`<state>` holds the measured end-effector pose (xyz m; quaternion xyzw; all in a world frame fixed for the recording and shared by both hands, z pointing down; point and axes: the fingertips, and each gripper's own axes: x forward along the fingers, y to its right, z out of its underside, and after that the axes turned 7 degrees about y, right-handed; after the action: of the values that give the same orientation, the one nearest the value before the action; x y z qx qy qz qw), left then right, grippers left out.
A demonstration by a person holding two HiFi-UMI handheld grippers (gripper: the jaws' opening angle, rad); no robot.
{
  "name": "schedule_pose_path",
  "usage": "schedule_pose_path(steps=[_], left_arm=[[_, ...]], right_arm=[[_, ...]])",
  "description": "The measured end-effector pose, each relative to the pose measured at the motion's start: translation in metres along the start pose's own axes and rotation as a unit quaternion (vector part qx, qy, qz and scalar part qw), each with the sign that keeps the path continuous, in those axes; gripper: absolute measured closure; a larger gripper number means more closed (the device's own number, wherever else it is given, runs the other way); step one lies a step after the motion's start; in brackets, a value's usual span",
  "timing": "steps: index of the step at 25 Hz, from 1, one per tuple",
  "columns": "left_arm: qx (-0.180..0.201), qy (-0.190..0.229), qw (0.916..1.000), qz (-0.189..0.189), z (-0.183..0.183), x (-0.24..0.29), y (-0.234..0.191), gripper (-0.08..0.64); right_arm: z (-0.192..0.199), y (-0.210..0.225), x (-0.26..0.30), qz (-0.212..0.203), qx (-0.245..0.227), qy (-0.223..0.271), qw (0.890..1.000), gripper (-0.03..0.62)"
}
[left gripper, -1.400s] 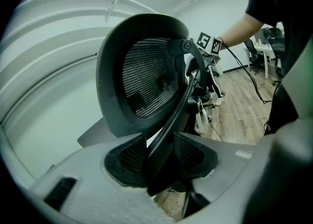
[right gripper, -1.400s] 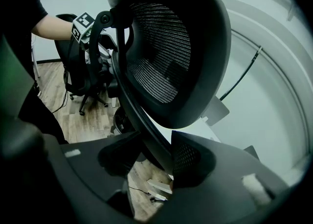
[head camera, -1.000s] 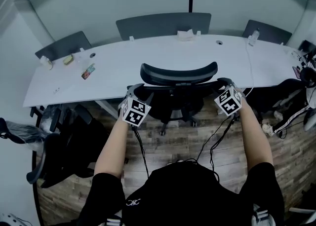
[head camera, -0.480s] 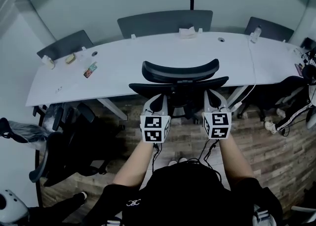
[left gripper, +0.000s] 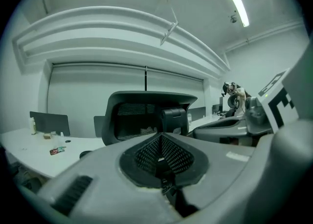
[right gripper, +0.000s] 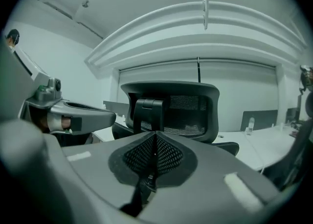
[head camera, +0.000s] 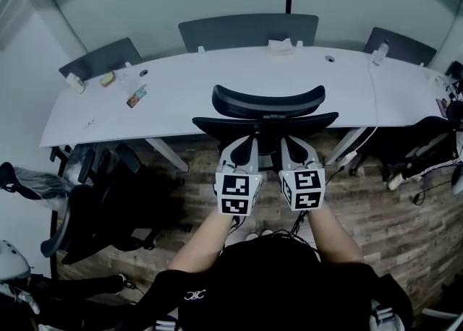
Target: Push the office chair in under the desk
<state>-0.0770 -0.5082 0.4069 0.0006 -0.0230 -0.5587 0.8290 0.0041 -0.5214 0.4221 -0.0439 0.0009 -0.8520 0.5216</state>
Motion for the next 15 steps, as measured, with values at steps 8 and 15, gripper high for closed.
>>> schedule_pose_path(steps=[8, 15], left_arm=[[-0.004, -0.012, 0.9999, -0.002, 0.009, 0.001, 0.000, 0.557], [0.011, -0.014, 0.9998, 0.000, 0.006, 0.006, 0.008, 0.557]], right_arm=[[0.001, -0.001, 0.003, -0.006, 0.000, 0.001, 1.000, 0.586], [0.008, 0.006, 0.003, -0.010, 0.018, -0.011, 1.000, 0.586]])
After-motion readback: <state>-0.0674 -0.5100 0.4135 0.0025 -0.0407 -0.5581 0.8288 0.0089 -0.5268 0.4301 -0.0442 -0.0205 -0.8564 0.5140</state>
